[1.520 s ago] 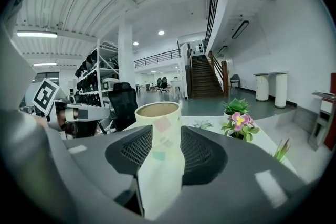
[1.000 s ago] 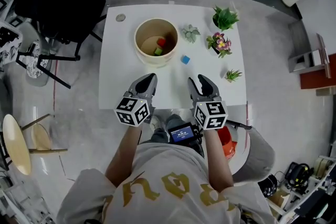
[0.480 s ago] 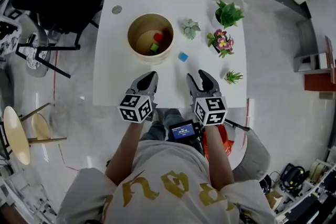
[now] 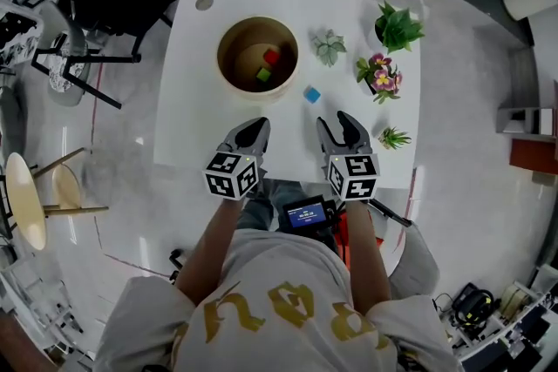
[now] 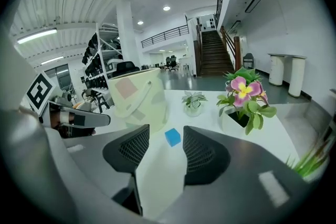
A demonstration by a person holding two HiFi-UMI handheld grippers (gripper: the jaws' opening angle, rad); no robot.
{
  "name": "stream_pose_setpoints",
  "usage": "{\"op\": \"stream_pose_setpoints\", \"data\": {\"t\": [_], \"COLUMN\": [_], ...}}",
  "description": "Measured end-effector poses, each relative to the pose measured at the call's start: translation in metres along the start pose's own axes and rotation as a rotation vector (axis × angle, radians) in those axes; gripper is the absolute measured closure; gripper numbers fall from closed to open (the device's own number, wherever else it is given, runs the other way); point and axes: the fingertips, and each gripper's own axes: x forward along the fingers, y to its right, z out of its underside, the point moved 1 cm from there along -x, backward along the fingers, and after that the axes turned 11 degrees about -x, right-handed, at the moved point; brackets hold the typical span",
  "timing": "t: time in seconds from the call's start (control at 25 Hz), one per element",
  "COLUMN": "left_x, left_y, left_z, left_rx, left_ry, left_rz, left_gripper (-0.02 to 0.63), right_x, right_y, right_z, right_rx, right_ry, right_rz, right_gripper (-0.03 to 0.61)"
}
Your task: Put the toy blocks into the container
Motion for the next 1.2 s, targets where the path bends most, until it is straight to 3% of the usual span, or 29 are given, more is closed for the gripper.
{"op": "stream_pose_setpoints", "data": {"t": [0.24,0.76,1.2], "left_x": [0.002,0.010,0.021], "left_y": [-0.009,-0.010,-0.015], "left_z": [0.003,-0.004,-0.001], "left_rx": [-0.030,-0.042,-0.073], "left_ry": [0.001,0.040,0.035], "left_rz": [-0.039,-0.055,-0.072], "left_gripper": [0.613,0.613,0.613], "right_x": [0.018,0.061,0.093], "right_y": [0.008,0.001,0.007], "right_z": [0.004,0.018,0.030], "right_rx": [-0.035,-0.154,-0.238], "right_ry": [-0.030,-0.108,-0.172], "right_rz": [-0.030,-0.138,-0.179], "right_gripper": [0.356,0.347,0.339]}}
